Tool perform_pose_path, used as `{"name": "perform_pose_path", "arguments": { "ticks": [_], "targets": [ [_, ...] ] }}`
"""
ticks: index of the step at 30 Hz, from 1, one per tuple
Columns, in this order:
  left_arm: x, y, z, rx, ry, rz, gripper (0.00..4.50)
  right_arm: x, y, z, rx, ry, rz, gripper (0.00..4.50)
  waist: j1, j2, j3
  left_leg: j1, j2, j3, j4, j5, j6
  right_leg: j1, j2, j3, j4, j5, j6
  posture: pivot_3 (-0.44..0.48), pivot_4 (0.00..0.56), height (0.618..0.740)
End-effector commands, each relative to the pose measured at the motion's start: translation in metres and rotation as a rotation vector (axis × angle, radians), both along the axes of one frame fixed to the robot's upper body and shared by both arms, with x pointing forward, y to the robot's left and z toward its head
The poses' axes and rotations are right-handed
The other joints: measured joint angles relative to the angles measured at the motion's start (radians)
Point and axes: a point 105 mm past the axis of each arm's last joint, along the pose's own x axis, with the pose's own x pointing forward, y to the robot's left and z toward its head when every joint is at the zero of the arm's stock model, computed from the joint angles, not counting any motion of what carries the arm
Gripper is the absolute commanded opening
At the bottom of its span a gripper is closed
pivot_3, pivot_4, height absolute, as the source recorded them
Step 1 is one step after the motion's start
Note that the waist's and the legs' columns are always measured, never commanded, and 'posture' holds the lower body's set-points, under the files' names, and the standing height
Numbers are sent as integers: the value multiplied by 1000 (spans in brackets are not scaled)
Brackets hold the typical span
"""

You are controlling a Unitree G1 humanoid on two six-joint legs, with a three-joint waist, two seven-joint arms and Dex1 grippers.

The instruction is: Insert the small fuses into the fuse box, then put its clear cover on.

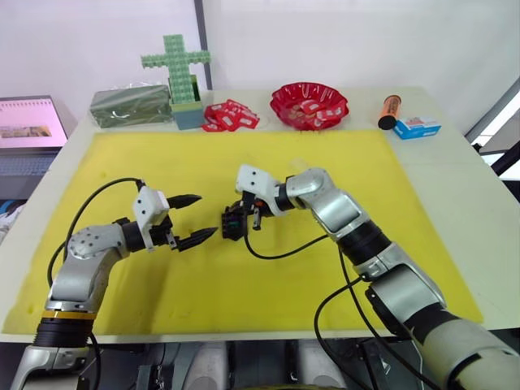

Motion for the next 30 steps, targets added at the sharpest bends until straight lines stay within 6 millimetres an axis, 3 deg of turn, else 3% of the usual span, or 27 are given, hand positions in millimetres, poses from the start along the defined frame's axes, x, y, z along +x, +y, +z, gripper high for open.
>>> {"name": "perform_pose_path", "arguments": {
  "ticks": [1,3,9,14,19,25,28,30],
  "targets": [
    [-1,6,12,14,-55,9,4500,-8,-32,-62,-155,187,-93,28,0,1,-2,0,0,0,0,0,0,0,-1,0,0,0,0,0,150,740],
    [-1,5,12,14,-58,8,4500,-6,-25,-52,-113,128,-54,28,0,1,-3,0,0,0,-1,0,0,0,-3,0,-1,0,0,0,150,740],
    [-4,13,17,23,-65,8,4500,-11,-3,12,101,-69,50,28,-4,1,-2,-4,-1,1,-3,0,0,-2,-4,0,-3,0,0,0,150,740],
    [-7,19,21,37,-75,3,4500,-24,-1,42,205,-128,84,28,-4,1,-2,-18,0,1,-3,0,0,-15,-4,0,-1,1,0,0,150,740],
    [-7,20,33,45,-100,-22,4500,-27,-8,62,303,-132,38,28,-4,1,-1,-18,-1,1,-3,0,0,-15,-4,0,-2,1,0,0,150,740],
    [-7,27,49,75,-121,-30,4500,-23,-34,85,355,-166,-31,28,-3,1,0,-18,-1,1,-2,0,0,-15,-4,0,-3,1,-1,0,150,740],
    [-2,45,60,90,-129,29,4500,-20,-70,84,296,-210,-106,635,0,0,1,-18,-1,1,-2,0,0,-15,-3,0,-3,1,-1,0,150,740],
    [1,57,65,100,-139,76,4500,-21,-92,82,259,-220,-152,1339,-1,0,3,-18,-1,2,-2,0,0,-14,-2,-1,-4,1,-1,0,150,740]
  ]
}}
